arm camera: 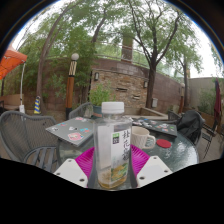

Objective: Pour water

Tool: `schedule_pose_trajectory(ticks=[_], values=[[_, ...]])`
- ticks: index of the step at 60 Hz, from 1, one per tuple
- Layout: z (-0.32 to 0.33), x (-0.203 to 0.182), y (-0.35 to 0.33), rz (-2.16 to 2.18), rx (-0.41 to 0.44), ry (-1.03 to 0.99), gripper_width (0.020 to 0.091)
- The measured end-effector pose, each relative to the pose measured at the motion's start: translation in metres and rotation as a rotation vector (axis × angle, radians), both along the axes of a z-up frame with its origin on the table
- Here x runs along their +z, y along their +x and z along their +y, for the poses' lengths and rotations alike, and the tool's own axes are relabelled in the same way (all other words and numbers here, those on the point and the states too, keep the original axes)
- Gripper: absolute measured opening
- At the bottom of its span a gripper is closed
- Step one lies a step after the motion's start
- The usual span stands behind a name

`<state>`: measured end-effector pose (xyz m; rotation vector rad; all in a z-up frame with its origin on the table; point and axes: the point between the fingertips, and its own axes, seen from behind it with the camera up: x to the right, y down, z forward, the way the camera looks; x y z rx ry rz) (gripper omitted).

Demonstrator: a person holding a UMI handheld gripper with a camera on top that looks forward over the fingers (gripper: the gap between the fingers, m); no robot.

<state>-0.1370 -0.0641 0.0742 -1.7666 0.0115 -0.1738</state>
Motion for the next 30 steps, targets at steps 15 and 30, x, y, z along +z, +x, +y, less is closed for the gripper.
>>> schedule_pose_trajectory(ticks=[15,30], values=[[0.095,0.04,-0.073,0.461,0.134,0.02,0.05],[0.133,0.101,-0.03,1.634,0.151,0.147,0.0498]])
